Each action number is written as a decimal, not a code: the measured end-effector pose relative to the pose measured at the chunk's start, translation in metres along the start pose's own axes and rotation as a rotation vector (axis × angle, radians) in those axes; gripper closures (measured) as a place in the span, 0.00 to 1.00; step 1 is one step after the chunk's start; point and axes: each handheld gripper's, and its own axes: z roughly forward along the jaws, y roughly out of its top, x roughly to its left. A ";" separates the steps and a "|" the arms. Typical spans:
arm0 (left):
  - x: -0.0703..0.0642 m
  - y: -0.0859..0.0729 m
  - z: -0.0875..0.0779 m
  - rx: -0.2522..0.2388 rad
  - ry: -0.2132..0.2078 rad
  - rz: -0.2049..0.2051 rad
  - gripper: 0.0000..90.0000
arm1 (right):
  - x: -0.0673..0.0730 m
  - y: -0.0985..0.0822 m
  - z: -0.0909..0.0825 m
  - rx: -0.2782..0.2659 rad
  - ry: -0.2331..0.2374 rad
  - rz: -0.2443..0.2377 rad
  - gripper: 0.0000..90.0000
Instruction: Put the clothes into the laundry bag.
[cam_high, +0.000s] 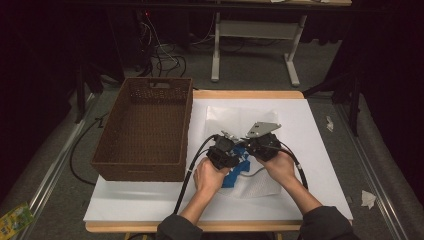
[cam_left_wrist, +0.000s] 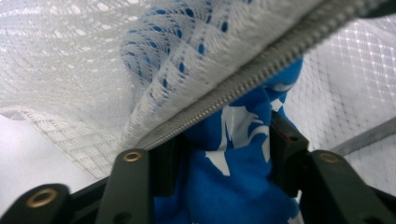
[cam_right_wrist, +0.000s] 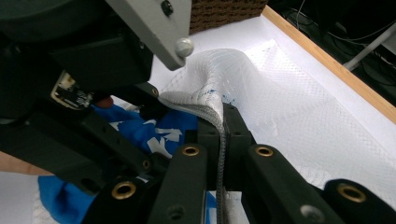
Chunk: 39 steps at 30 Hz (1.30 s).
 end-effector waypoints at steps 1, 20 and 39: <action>0.000 0.000 0.000 0.003 -0.007 -0.002 0.56 | 0.000 0.000 0.001 0.002 0.000 -0.001 0.99; -0.005 -0.003 -0.011 0.013 -0.074 0.087 0.34 | -0.006 -0.006 0.006 0.012 -0.012 0.030 0.99; -0.009 -0.009 -0.046 -0.061 -0.106 0.128 0.33 | -0.006 -0.006 0.006 0.009 -0.013 0.037 0.99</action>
